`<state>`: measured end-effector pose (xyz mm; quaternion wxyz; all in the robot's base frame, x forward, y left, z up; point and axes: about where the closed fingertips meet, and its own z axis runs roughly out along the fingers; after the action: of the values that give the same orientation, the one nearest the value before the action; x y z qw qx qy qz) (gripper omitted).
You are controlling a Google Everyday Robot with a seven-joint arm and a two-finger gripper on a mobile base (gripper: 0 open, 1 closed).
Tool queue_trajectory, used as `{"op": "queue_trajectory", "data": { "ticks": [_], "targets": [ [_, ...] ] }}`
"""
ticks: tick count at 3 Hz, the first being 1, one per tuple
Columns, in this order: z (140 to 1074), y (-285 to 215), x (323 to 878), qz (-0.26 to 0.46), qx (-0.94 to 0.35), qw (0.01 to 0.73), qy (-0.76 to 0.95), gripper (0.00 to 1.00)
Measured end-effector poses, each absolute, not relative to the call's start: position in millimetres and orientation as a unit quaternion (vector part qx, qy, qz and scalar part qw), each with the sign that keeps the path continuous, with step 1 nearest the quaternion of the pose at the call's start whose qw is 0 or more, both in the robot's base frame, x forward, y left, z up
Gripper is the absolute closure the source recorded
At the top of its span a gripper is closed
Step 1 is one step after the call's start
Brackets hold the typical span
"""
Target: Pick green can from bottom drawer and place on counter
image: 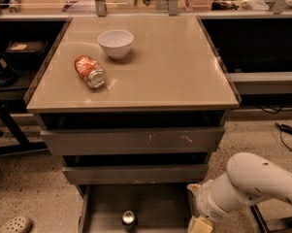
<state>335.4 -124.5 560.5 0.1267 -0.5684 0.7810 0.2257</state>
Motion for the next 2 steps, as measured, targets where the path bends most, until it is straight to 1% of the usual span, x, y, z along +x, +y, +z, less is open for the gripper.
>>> {"op": "queue_trajectory", "data": {
  "ticks": [1, 2],
  "targets": [
    [543.3, -119.4, 333.9, 0.242, -0.572, 0.13, 0.773, 0.0],
    [491.7, -98.1, 338.1, 0.247, -0.591, 0.122, 0.758, 0.0]
  ]
}}
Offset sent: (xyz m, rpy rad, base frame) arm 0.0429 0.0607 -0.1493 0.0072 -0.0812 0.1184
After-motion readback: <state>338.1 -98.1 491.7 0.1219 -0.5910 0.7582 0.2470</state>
